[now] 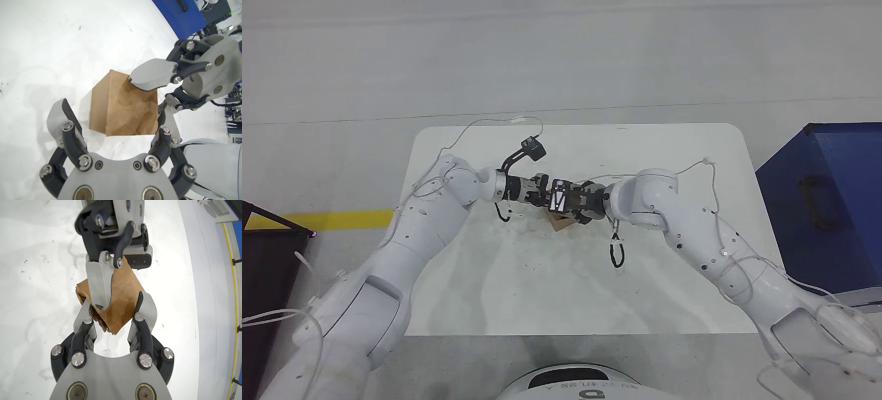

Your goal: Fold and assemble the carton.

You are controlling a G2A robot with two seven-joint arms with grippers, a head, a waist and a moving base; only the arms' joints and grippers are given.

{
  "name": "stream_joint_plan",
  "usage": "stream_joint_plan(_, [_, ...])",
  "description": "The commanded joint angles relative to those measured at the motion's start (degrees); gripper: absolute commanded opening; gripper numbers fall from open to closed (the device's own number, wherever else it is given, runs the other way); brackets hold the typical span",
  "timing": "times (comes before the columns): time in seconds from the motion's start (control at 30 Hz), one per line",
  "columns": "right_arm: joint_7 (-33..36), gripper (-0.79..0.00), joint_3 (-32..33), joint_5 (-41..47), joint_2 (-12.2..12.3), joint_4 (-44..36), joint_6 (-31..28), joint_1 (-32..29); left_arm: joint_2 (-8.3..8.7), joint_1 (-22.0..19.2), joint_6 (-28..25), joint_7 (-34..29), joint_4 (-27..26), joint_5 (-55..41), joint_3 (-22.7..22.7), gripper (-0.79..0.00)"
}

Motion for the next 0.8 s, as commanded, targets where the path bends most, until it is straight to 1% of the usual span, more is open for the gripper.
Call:
stream_joint_plan(0.0, [-0.18, -0.326, 0.3, 0.15, -0.01, -0.06, -0.24, -0.06, 0.02, -0.02, -0.07, 0.01, -0.01, -0.05, -0.02, 0.0])
stream_joint_plan(0.17, [0.74, -0.292, 0.92, 0.3, 0.11, 0.18, -2.16, -0.09, 0.11, -0.02, -0.17, -0.14, 0.18, -0.31, -0.12, 0.0])
stream_joint_plan(0.3, [1.03, -0.311, 1.85, 0.33, 0.3, 0.0, -2.77, -0.23, 0.23, -0.07, -0.05, -0.38, 0.23, 0.14, -0.09, 0.0])
stream_joint_plan(0.4, [1.53, -0.32, 1.88, -0.56, 0.21, 0.01, -1.67, -0.38, 0.25, -0.09, 0.31, -0.55, 0.05, 0.88, 0.13, 0.0])
stream_joint_plan(0.67, [2.65, -0.305, 0.81, -1.4, -0.39, 0.34, -1.77, -0.11, 0.28, -0.12, 1.18, -0.65, -0.42, 2.67, 0.65, 0.0])
stream_joint_plan(0.73, [3.04, -0.292, 0.57, -1.6, -0.46, 0.28, -2.77, 0.05, 0.29, -0.12, 1.75, -0.62, -0.55, 3.44, 0.83, 0.0])
stream_joint_plan(0.77, [3.12, -0.262, 0.53, -1.43, -0.48, 0.28, -3.47, 0.11, 0.29, -0.05, 1.91, -0.48, -0.65, 3.57, 0.87, 0.0])
